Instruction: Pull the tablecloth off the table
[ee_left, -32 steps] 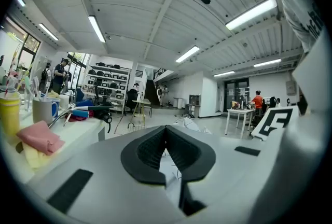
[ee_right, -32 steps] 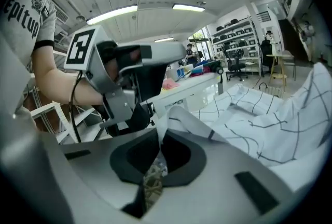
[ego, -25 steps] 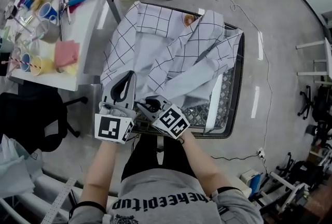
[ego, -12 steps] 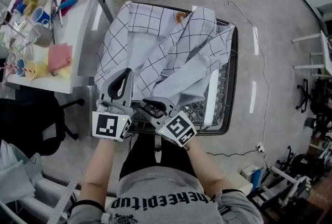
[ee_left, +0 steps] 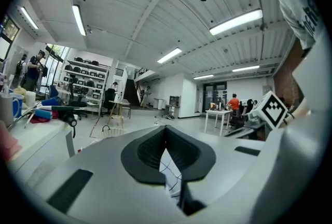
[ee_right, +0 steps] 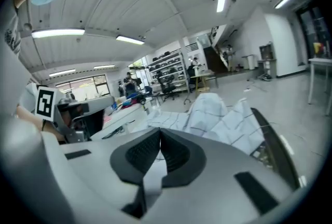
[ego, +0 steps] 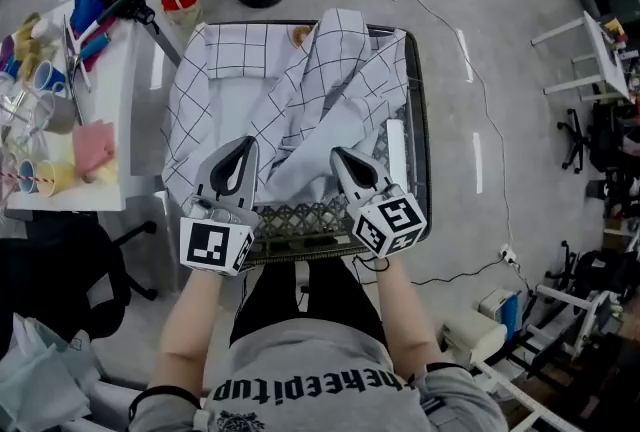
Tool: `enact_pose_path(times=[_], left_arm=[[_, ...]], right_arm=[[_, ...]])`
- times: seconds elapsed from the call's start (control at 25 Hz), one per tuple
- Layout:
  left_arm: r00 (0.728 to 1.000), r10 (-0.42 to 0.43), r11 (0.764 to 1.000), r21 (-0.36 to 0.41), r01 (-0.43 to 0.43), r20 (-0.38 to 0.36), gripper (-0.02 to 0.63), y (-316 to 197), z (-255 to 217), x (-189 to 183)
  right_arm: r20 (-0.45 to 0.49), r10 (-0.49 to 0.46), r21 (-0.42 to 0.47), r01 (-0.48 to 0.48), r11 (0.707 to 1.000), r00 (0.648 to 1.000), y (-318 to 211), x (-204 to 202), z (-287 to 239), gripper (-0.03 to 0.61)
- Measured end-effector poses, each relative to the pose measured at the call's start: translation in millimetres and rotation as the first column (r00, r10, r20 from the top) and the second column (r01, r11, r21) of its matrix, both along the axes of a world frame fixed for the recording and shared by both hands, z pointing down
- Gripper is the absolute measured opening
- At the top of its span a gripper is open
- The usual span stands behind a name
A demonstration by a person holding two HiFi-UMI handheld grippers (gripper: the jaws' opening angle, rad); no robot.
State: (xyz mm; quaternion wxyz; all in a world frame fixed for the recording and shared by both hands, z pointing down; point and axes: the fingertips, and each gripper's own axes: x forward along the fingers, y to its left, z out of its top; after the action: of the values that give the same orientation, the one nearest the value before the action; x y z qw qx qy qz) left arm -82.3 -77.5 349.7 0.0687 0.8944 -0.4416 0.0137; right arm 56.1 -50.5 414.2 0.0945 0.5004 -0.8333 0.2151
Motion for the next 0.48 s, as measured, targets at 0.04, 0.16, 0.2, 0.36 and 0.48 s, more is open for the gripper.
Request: enact_pose_path(times=[0.04, 0.16, 0.2, 0.36, 0.48], left_arm=[[1.0, 0.02, 1.0, 0.004, -0.02, -0.001, 0.014, 0.6, -1.2, 6.4], [0.997, 0.072, 0.997, 0.008, -0.072, -0.003, 0.014, 1.8, -3.9, 25.4], [0.996, 0.086, 0.996, 0.008, -0.086, -0.003, 0.014, 1.9, -4.6, 31.7], [0.99, 0.139, 0.99, 0.011, -0.139, -0.003, 0.014, 1.2, -8.4, 58.2], [0.986, 0.165, 0.986, 0.015, -0.165, 0.004, 0.014, 0.6, -11.6, 75.9]], right_arm=[[-0.009, 0.05, 0.007, -0.05, 0.999, 0.999, -2.6, 16.7, -3.3, 0.012], [-0.036, 0.162, 0.02, -0.161, 0.987, 0.986, -5.5, 59.6, -10.8, 0.012], [-0.048, 0.186, 0.021, -0.185, 0.983, 0.981, -5.5, 71.2, -11.8, 0.011], [-0.086, 0.249, 0.024, -0.248, 0.969, 0.965, -6.0, 108.2, -14.8, 0.011], [-0.091, 0.287, 0.026, -0.286, 0.958, 0.954, -11.8, 131.9, -17.8, 0.011]])
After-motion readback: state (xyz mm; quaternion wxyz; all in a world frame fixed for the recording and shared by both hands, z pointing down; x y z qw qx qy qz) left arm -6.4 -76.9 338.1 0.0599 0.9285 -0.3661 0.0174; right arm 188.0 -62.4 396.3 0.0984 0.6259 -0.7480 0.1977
